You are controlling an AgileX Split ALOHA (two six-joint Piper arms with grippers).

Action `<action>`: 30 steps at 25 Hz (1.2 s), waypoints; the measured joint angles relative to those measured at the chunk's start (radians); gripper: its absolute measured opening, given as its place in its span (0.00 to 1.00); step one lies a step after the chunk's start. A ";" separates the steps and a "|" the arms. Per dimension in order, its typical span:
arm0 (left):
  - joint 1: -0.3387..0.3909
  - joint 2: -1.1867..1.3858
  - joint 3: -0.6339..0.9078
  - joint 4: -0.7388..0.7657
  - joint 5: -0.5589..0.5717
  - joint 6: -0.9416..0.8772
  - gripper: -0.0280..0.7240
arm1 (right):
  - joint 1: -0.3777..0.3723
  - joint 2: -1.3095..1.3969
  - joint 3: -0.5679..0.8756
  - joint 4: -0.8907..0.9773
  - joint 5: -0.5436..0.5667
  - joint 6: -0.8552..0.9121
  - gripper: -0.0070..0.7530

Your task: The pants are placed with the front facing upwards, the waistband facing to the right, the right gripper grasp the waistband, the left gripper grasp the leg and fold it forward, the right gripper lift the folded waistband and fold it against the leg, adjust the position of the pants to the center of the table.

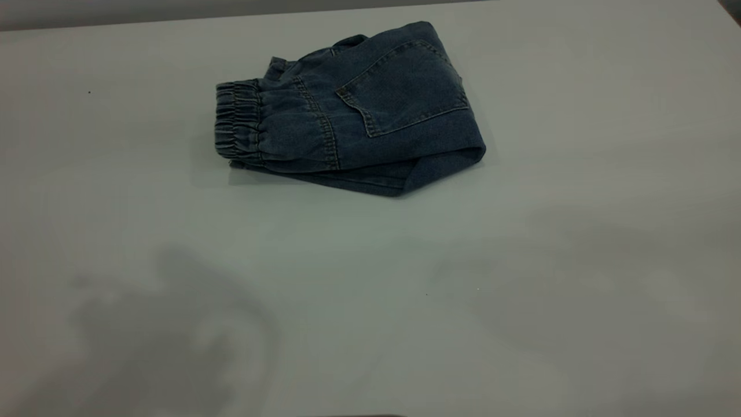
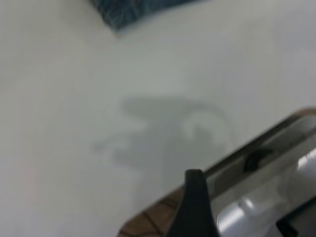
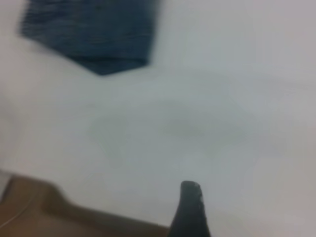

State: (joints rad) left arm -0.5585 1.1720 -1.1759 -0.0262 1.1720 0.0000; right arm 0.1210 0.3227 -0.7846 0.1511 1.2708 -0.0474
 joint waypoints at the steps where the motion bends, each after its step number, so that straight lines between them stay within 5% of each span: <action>1: 0.000 -0.033 0.035 0.000 0.000 0.000 0.77 | 0.000 -0.018 0.014 -0.030 0.000 0.019 0.69; 12: 0.000 -0.388 0.418 0.000 0.000 0.000 0.77 | 0.000 -0.290 0.242 -0.126 0.002 0.047 0.68; 20: 0.000 -0.598 0.577 0.026 -0.040 0.000 0.77 | 0.000 -0.315 0.296 -0.128 -0.113 0.047 0.64; 30: 0.000 -0.772 0.660 0.090 -0.098 -0.026 0.77 | 0.000 -0.328 0.308 -0.110 -0.126 0.047 0.57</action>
State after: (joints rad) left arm -0.5585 0.3995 -0.5155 0.0638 1.0739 -0.0256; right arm 0.1210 -0.0050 -0.4762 0.0413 1.1444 0.0000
